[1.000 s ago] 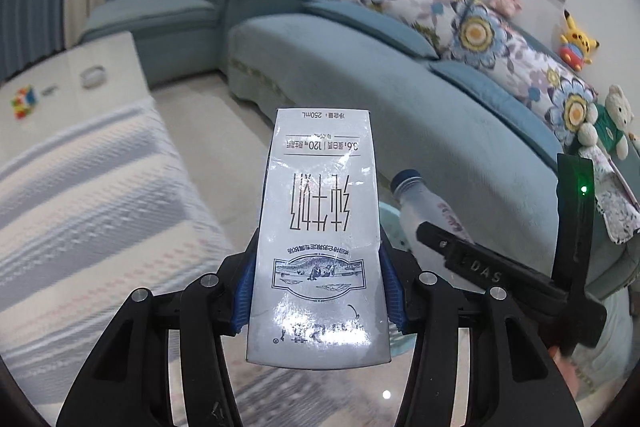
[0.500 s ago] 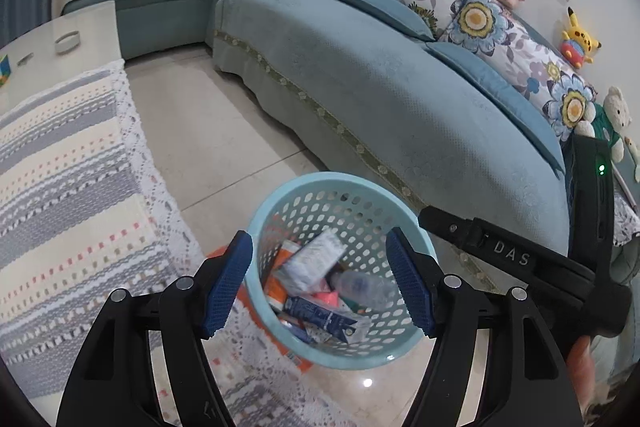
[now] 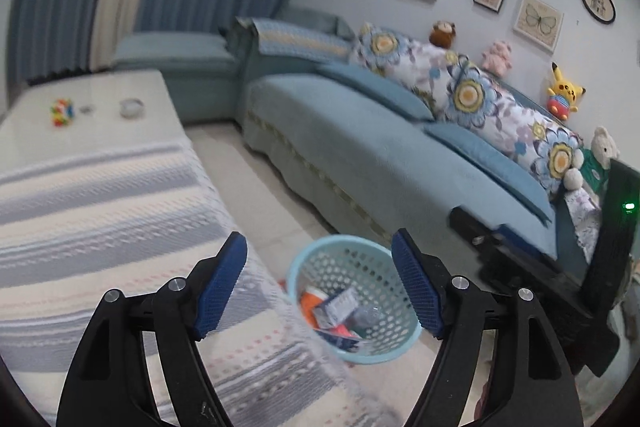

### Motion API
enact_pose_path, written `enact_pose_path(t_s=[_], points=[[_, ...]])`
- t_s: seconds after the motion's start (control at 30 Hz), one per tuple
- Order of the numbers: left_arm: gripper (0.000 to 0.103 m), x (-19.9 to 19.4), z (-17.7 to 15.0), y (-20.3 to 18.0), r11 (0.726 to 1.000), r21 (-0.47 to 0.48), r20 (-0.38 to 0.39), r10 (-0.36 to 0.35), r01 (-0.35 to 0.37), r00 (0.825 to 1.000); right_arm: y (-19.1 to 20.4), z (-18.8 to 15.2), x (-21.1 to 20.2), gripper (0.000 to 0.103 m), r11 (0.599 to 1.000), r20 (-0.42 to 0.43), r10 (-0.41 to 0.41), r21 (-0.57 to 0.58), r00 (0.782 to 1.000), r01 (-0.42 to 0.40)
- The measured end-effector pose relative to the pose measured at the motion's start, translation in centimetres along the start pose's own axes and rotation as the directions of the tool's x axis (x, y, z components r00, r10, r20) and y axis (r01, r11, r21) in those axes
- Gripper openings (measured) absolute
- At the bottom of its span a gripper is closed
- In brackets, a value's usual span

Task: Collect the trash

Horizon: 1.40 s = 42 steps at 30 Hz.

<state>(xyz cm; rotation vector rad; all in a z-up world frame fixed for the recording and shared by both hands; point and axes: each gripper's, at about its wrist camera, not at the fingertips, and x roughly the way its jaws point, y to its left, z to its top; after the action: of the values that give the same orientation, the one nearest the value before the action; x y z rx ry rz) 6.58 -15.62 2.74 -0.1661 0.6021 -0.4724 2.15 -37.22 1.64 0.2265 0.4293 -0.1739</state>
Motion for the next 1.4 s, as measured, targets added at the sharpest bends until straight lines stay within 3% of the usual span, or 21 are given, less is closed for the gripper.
enact_pose_path(t_s=[0.13, 0.27, 0.4, 0.5, 0.67, 0.8, 1.0, 1.13, 1.4], points=[[0.079, -4.9, -0.3, 0.6, 0.996, -0.007, 0.085, 0.088, -0.087, 0.993, 3.3, 0.3, -3.1, 0.094, 0.995, 0.135, -0.023, -0.090, 0.991, 0.035], [0.083, -9.3, 0.1, 0.7, 0.986, -0.025, 0.157, 0.167, -0.165, 0.973, 4.8, 0.2, -5.5, 0.095, 0.995, 0.228, -0.049, -0.075, 0.973, 0.067], [0.089, -13.1, 0.7, 0.5, 0.976, -0.035, 0.236, 0.219, -0.216, 0.947, 5.3, 0.7, -7.2, 0.095, 0.997, 0.229, -0.060, -0.032, 0.972, 0.069], [0.089, -14.4, 0.8, 0.2, 0.974, -0.017, 0.259, 0.221, -0.224, 0.940, 5.6, 0.7, -8.5, 0.095, 0.998, 0.231, -0.055, -0.009, 0.971, 0.059], [0.090, -14.6, -0.2, 0.8, 0.974, 0.021, 0.271, 0.211, -0.225, 0.939, 5.5, -1.6, -8.9, 0.095, 0.995, 0.208, -0.088, -0.036, 0.974, 0.098], [0.091, -13.1, -1.8, 2.3, 0.963, 0.024, 0.279, 0.251, -0.268, 0.927, 5.4, -3.5, -6.7, 0.095, 0.992, 0.083, -0.093, -0.079, 0.992, 0.100], [0.091, -9.7, -4.9, 4.7, 0.941, 0.030, 0.237, 0.322, -0.338, 0.917, 6.2, -4.5, -3.3, 0.095, 0.991, -0.004, -0.106, -0.088, 0.994, 0.105], [0.091, -9.2, -4.4, 5.8, 0.951, 0.012, 0.198, 0.301, -0.309, 0.933, 7.4, -5.3, -3.5, 0.095, 0.989, 0.055, -0.109, -0.094, 0.993, 0.114], [0.092, -10.6, -4.7, 6.5, 0.933, 0.014, 0.232, 0.347, -0.360, 0.909, 8.9, -5.5, -5.4, 0.095, 0.982, 0.124, -0.089, -0.157, 0.988, 0.108]])
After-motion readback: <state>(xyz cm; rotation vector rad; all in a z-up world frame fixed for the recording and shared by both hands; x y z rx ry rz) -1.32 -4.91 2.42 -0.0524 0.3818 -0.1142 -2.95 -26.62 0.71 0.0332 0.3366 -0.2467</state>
